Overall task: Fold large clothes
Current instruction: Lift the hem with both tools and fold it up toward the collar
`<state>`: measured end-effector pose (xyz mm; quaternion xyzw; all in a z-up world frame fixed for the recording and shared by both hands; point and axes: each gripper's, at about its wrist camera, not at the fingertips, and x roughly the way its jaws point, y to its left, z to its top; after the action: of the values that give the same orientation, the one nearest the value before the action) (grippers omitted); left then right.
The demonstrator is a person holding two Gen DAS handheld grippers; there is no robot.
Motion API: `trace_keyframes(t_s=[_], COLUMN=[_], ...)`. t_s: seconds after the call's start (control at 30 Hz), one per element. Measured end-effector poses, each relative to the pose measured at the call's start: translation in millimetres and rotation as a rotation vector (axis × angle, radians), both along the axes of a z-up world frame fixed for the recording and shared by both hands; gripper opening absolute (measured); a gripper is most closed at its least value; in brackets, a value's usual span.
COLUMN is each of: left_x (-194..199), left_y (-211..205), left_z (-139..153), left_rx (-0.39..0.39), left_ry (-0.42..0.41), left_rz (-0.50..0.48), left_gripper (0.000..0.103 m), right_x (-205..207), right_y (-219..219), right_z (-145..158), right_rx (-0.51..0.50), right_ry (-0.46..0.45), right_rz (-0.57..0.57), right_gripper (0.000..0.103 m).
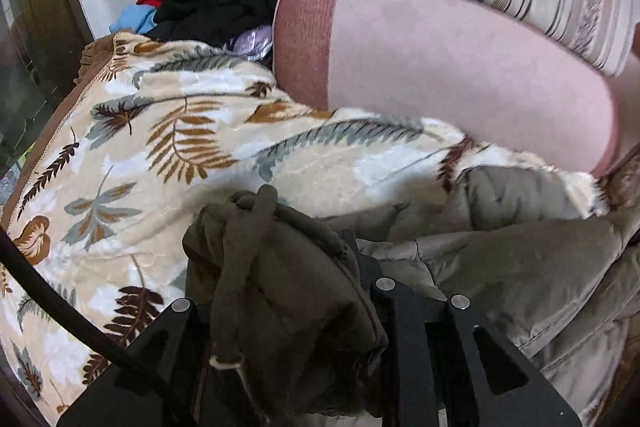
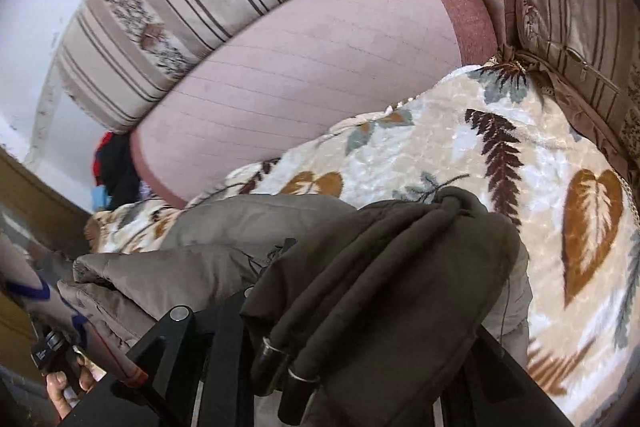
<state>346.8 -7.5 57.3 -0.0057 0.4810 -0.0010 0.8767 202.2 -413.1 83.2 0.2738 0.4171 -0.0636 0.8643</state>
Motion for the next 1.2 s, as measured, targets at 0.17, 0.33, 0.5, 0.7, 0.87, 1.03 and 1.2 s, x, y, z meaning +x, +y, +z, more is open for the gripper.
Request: trace_keyframes(t_s=[0.17,0.33,0.5,0.7,0.87,1.03,1.2], left_x=[-6,-20,-42,-67,-68,-26,20], left_y=[11,35,41,-18,-79,-106,-107], left_z=[6,31,58,72,41,-1,-24], left_rx=[-0.076,-0.294,-0.408,-0.182,-0.028,0.091,0.051], left_ry=[-0.015,-0.038,-0.116,-0.202,-0.184,-0.131,-0.093], left_rz=[-0.017,-0.038,-0.042,-0.186,-0.303,-0.278,-0.222], left_gripper=[0.025,0.047,0.080,0.084,0.084,0.084,0.088], right_x=[9,-17,-43,-51,-30,7,43], right_y=[3,-9,-6,36,57,57,34], right_z=[-20,0,28,30,-6,-37,-51], right_rx=[-0.038,0.073,0.009,-0.235,-0.284,-0.389,-0.381], right_ry=[0.032,-0.092,-0.197,-0.176,-0.105,-0.036,0.005], right_rz=[0.016,0.023,-0.019,0.100,0.149,0.144,0.120], right_gripper=[0.026,0.067,0.094,0.094,0.094,0.094,0.094])
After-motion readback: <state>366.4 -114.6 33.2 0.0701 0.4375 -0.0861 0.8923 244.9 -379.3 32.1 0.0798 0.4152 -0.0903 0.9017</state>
